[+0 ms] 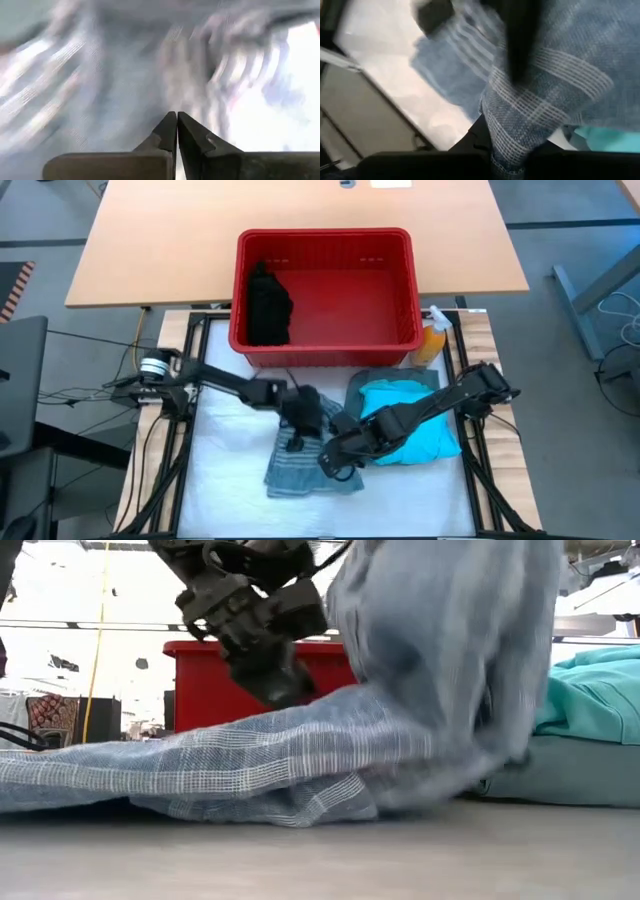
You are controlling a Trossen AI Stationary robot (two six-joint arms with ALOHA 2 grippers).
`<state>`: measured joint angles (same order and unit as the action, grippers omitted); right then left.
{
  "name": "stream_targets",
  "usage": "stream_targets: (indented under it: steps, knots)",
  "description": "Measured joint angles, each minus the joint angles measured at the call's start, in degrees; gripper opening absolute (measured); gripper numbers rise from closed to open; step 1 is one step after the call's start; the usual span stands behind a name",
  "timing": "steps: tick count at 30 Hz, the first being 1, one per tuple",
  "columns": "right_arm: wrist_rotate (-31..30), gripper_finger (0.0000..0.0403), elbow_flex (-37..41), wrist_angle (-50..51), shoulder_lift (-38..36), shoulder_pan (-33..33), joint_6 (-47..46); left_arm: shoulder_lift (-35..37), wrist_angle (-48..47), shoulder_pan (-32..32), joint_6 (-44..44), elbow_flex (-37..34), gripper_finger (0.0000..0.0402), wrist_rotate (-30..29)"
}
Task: Fold Laundry from Bin
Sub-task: Fold the blue shirt
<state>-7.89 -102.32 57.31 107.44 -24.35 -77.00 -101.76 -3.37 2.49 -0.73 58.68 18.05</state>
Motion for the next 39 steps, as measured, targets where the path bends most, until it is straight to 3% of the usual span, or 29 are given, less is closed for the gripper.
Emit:
stream_targets:
  steps: [6, 8, 12, 17, 20, 23, 26, 34, 39]
  knots:
    - [1.7, 0.0048, 0.1, 0.4, 2.0, 1.0, -1.8, 13.5, -22.7, -6.1, -9.3, 0.0, 0.0001, -0.8]
    - [1.2, 0.0048, 0.0, 0.3, 2.1, 1.6, -2.4, 18.5, -26.3, -7.3, -10.6, -1.2, 0.0000, -2.0]
    - [0.6, 0.0048, 0.0, -1.0, 2.4, 2.9, -2.3, 28.4, -22.5, -8.9, -6.8, -12.9, 0.0000, -0.9]
    - [0.3, 0.0048, 0.0, -4.3, 2.6, 4.4, -1.8, 36.0, -6.2, -7.4, 7.5, -30.9, 0.0000, 0.3]
    - [0.3, 0.0048, 0.0, -7.7, 2.6, 5.9, 0.6, 36.3, 3.8, -4.9, 14.7, -37.3, 0.0000, 0.5]
    - [0.3, 0.0048, 0.0, -8.9, 2.6, 7.5, 2.7, 34.3, 8.3, -3.1, 17.1, -39.6, 0.0000, -4.4]
    - [0.8, 0.0048, 0.0, -10.2, 2.6, 9.0, 4.8, 31.1, 10.6, -2.8, 17.5, -39.9, 0.0000, -7.0]
    - [8.4, 0.0048, 0.2, -16.3, 8.1, 11.9, 11.1, 21.4, 23.7, -2.8, 21.6, -39.8, 0.0000, -6.3]
    - [5.9, 0.0048, 0.3, -17.2, 10.2, 11.6, 9.5, 15.1, 29.2, -1.6, 25.0, -38.0, 0.0000, -4.2]
